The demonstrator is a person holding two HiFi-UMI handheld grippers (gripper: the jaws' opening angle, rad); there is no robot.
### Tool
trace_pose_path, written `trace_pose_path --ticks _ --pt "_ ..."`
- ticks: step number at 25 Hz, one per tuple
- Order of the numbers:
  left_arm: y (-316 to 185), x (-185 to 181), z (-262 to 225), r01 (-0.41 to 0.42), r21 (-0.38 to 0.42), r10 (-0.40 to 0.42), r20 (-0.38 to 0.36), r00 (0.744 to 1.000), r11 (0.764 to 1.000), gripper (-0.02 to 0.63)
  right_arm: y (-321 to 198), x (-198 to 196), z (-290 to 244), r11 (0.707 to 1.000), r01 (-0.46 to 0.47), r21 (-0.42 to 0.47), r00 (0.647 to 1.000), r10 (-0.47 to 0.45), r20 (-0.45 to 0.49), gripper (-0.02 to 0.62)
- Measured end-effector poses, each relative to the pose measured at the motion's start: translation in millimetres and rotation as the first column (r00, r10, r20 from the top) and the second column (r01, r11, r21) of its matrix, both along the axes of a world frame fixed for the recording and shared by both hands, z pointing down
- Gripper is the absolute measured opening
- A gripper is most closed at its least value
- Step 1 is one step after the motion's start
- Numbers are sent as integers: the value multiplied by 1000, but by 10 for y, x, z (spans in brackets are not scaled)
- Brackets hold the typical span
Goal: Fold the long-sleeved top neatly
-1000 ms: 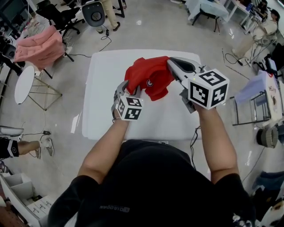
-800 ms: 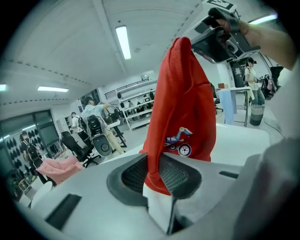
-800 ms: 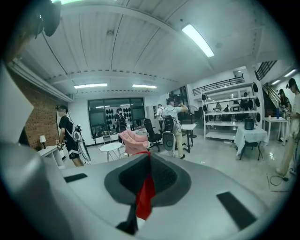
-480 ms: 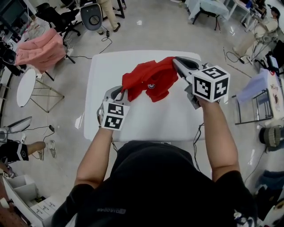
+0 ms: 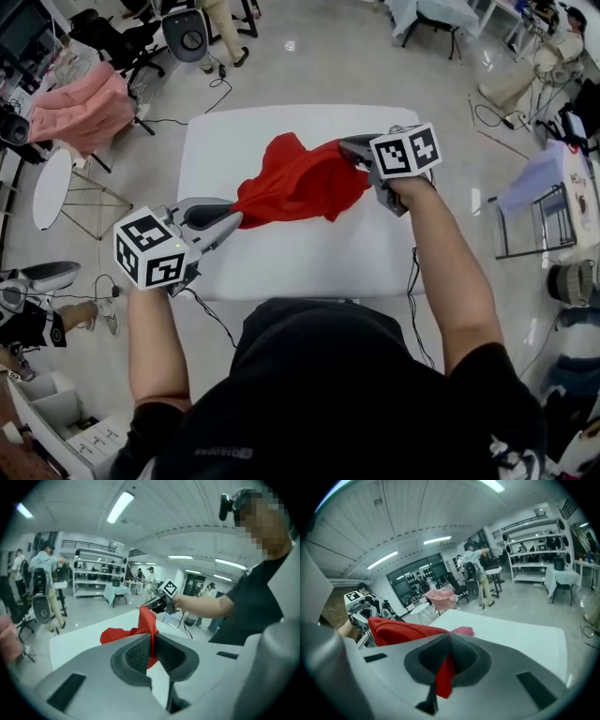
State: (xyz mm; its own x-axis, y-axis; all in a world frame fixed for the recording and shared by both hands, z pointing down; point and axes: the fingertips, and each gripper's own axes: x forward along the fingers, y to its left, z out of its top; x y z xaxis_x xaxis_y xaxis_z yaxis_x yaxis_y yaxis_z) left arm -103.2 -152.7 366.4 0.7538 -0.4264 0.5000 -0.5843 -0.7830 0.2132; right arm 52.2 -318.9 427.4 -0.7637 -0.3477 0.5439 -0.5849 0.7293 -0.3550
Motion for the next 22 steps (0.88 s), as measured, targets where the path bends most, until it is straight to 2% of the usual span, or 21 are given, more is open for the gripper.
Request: trace_pose_path --ticks 2,3,5,7,9,13,16,19,22 --pt "-191 -200 180 159 -48 -159 0 987 986 25 -72 -135 336 999 34 -38 998 -36 -49 18" --pt "-291 -320 315 245 -68 -244 23 969 967 25 -107 -170 501 998 40 -47 995 -44 -86 35" --pt "-439 -531 585 384 -102 -379 70 923 918 25 -133 -188 743 997 44 -60 986 -53 -155 122" --pt "-515 -659 777 461 -129 -453 84 887 878 25 -88 -169 809 997 47 -58 982 -56 -182 146" --pt "-560 -710 879 486 -146 -481 75 874 861 25 4 -111 770 998 48 -26 979 -53 -195 130" --pt "-637 -722 928 498 -145 -493 69 867 855 25 258 86 722 998 33 58 968 -18 -252 85" --pt "-706 -695 906 489 -129 -483 72 873 863 25 508 96 772 997 -12 75 974 28 -225 47" --pt "-749 -652 883 470 -114 -464 75 883 875 25 825 -189 925 994 14 108 972 11 -236 58" --pt "-769 -595 885 452 -111 -448 66 892 885 25 940 -401 1155 986 19 167 944 37 -327 99"
